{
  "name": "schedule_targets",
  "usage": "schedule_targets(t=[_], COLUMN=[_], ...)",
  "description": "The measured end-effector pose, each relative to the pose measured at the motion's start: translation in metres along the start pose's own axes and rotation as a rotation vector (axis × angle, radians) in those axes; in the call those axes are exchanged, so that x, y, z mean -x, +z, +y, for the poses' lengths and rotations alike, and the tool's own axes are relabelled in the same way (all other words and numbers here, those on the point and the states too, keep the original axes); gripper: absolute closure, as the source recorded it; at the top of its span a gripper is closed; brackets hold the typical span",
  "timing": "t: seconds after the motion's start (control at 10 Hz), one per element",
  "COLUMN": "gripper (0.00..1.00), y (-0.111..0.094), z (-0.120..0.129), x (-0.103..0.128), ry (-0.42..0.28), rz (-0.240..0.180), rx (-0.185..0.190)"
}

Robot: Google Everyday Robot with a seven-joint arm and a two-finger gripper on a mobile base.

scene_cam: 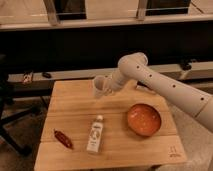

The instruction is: Pick up the ceramic cup

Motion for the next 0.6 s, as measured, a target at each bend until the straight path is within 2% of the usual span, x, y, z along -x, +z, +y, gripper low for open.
schedule_targets(t=[0.6], gripper=[0.96], y=[-0.0079], z=[0.0004], x=[0.0031], ry=[-0.016], rz=[-0.025], rx=[-0.007])
